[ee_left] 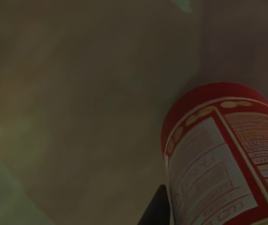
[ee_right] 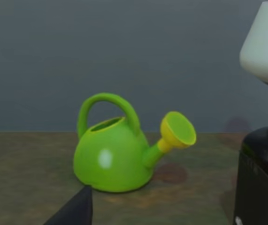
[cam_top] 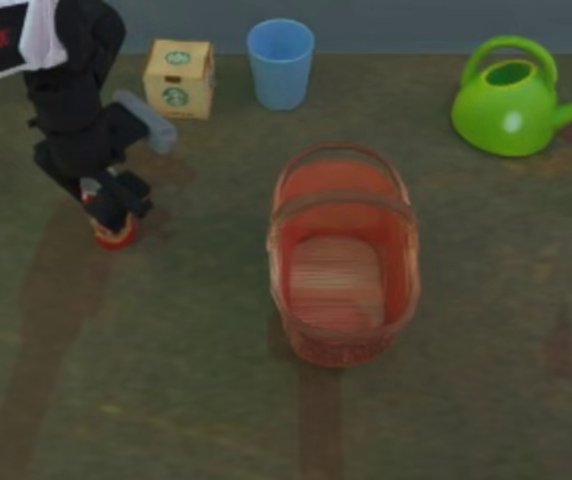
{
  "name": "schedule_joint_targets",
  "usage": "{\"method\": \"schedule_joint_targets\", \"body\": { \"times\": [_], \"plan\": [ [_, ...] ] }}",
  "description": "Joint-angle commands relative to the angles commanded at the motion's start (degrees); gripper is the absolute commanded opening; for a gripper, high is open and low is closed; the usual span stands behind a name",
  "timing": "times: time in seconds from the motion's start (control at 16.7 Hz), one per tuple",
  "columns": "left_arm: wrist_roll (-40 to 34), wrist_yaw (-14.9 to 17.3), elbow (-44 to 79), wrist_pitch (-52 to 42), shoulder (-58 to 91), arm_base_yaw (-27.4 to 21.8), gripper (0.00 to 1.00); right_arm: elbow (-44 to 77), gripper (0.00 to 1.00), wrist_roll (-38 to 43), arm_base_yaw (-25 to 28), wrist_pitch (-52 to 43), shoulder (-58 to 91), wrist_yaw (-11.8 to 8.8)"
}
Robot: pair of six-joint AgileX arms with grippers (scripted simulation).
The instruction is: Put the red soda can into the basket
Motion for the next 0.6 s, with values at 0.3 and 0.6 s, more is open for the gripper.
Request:
{"method": "schedule_joint_targets", "body": {
  "times": [0.3, 0.6],
  "plan": [
    [0.0, 0.0, 0.0, 0.0, 0.0, 0.0, 0.0, 0.0, 1.0, 0.0, 0.0, 0.0, 0.0, 0.0],
    [0.0, 0.0, 0.0, 0.0, 0.0, 0.0, 0.0, 0.0, 1.0, 0.0, 0.0, 0.0, 0.0, 0.0]
  ]
}}
